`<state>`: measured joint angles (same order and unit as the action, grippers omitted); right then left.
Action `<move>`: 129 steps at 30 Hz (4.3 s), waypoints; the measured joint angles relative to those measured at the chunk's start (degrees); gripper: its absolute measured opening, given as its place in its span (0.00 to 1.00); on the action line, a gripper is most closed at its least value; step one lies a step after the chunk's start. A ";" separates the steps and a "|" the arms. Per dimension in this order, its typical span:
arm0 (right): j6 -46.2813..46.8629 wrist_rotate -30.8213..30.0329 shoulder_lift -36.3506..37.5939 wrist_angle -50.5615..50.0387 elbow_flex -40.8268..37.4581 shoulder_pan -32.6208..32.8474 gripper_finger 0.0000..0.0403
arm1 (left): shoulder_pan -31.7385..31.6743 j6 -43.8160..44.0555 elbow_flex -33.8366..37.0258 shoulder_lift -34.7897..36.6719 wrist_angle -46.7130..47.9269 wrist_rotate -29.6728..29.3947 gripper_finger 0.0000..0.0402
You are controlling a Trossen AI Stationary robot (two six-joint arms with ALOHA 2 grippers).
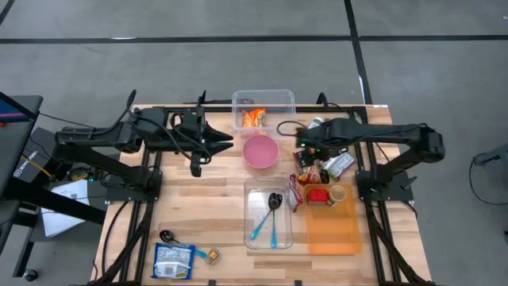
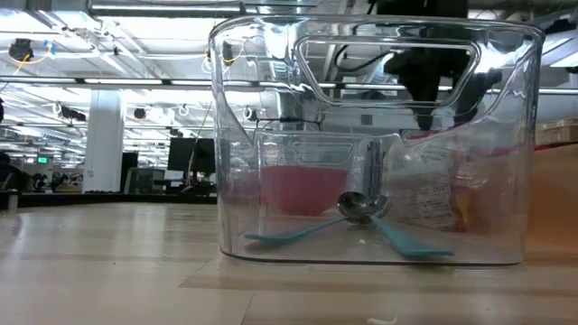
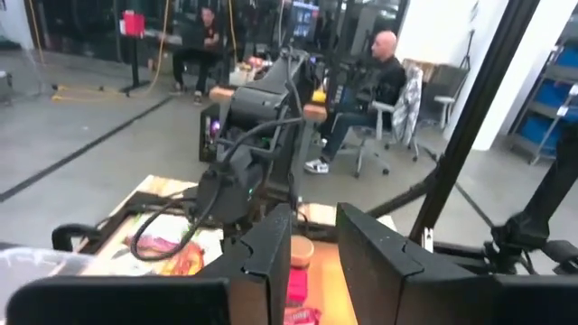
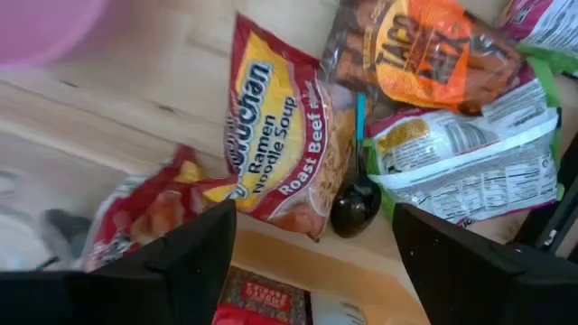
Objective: Pick & Place Food Item
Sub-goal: Put the red noodle pack into the top transparent bin
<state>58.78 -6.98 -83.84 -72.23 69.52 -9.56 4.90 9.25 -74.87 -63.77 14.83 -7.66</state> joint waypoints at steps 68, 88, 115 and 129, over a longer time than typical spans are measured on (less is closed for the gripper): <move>11.85 2.62 3.99 30.67 -23.96 -0.18 0.34 | 2.74 8.18 0.00 -0.02 2.77 0.00 0.21; 12.79 2.43 6.13 28.79 -23.98 0.07 0.34 | 2.74 9.25 0.00 -0.04 3.00 0.00 0.21; 12.35 2.46 0.38 34.12 -23.78 0.38 0.26 | 3.44 10.35 0.02 -0.04 3.21 0.01 0.21; 11.72 2.49 1.08 34.05 -23.96 0.50 0.05 | 3.48 10.35 0.02 -0.04 3.19 0.02 0.21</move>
<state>70.50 -4.49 -82.76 -38.18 45.56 -9.06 8.38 19.59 -74.85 -63.81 18.02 -7.64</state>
